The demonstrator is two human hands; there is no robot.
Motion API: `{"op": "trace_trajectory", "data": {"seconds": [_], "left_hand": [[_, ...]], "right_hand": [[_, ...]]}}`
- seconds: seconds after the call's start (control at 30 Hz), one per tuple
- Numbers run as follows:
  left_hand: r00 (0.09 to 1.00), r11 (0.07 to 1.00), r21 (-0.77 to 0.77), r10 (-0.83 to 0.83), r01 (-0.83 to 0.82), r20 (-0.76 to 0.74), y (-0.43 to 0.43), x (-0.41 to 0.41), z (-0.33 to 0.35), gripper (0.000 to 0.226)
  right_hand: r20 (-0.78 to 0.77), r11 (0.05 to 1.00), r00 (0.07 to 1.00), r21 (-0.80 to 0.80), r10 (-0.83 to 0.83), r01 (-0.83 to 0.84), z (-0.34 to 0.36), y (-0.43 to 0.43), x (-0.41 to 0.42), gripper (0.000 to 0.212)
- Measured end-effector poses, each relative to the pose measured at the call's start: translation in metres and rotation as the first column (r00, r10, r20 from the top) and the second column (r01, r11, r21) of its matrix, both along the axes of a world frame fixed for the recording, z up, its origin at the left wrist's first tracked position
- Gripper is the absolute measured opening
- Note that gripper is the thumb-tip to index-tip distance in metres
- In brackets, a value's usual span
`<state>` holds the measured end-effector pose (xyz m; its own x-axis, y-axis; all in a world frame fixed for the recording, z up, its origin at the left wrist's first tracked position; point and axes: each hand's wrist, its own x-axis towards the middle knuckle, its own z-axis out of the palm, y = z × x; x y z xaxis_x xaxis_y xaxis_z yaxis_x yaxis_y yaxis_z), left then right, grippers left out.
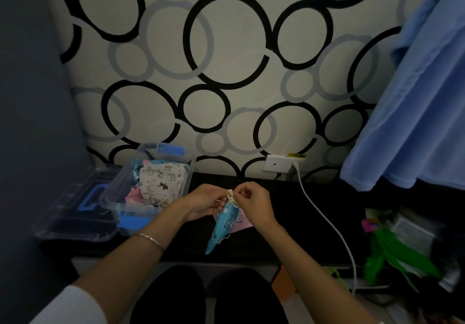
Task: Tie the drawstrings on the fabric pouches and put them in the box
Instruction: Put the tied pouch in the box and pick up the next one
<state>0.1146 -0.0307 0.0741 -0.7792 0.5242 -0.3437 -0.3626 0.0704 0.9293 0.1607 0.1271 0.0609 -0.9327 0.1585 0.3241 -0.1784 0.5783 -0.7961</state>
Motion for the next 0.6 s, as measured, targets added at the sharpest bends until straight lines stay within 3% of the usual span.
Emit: {"op": "trace_trajectory", "data": {"seconds": [0.1, 0.23, 0.37, 0.47, 0.6], "left_hand": [[1.000, 1.000, 0.009, 0.001, -0.001, 0.009, 0.000, 0.000, 0.001, 0.012], [1.000, 1.000, -0.010, -0.005, 0.005, -0.031, 0.000, 0.000, 0.003, 0.022], [0.994, 0.998, -0.049, -0.041, 0.037, -0.100, -0.003, -0.002, 0.001, 0.025], [0.969, 0.981, -0.194, -0.023, -0.026, -0.247, -0.005, -0.005, 0.000, 0.016], [0.899, 0.915, -0.399, -0.125, -0.059, -0.419, -0.014, -0.014, 0.003, 0.011]], "right_hand": [[0.005, 0.998, 0.999, 0.044, 0.036, -0.036, 0.000, 0.005, 0.001, 0.004], [0.077, 0.997, 0.994, 0.006, 0.077, -0.077, 0.003, 0.007, 0.001, 0.018], [0.186, 0.993, 0.977, -0.068, 0.107, -0.096, 0.007, 0.013, -0.003, 0.009], [0.273, 0.992, 0.954, -0.007, 0.123, -0.126, 0.013, 0.016, -0.005, 0.011], [0.375, 0.969, 0.922, 0.173, 0.100, -0.176, 0.024, 0.034, -0.010, 0.015]]}}
